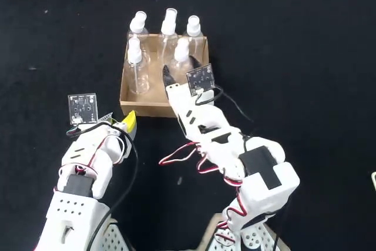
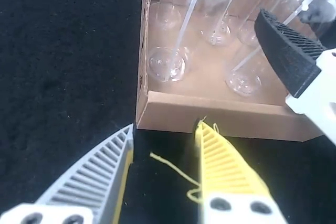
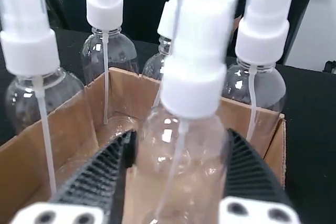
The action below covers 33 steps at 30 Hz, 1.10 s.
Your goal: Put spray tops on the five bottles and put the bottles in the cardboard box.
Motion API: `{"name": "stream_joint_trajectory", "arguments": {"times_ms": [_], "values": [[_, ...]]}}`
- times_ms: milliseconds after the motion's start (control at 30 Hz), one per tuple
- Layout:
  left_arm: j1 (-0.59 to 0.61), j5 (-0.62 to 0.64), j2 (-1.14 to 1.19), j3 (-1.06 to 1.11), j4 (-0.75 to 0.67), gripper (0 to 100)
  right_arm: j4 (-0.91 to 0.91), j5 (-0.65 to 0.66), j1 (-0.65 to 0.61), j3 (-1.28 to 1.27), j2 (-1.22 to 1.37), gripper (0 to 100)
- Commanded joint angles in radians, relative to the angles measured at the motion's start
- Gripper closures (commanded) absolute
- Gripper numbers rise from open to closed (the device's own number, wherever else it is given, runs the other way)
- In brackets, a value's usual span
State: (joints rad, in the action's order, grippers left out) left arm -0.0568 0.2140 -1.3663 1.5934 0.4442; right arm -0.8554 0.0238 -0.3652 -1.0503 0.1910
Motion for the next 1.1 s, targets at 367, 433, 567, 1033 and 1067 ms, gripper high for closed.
{"name": "stream_joint_trajectory", "arguments": {"times_ms": [367, 433, 567, 1033, 1067], "values": [[-0.008, -0.009, -0.011, -0.021, -0.023, 83, 0.006, 0.008, -0.006, 0.002, -0.038, 76.8], [-0.008, -0.009, -0.011, -0.021, -0.023, 83, 0.006, 0.006, -0.006, -0.019, -0.070, 76.8], [-0.008, -0.009, -0.011, -0.021, -0.023, 83, 0.012, 0.008, -0.021, -0.036, -0.096, 76.8], [-0.008, -0.009, -0.011, -0.021, -0.023, 83, 0.015, 0.008, -0.026, -0.039, -0.096, 67.0], [-0.008, -0.009, -0.011, -0.021, -0.023, 83, 0.015, 0.008, -0.026, -0.039, -0.096, 65.0]]}}
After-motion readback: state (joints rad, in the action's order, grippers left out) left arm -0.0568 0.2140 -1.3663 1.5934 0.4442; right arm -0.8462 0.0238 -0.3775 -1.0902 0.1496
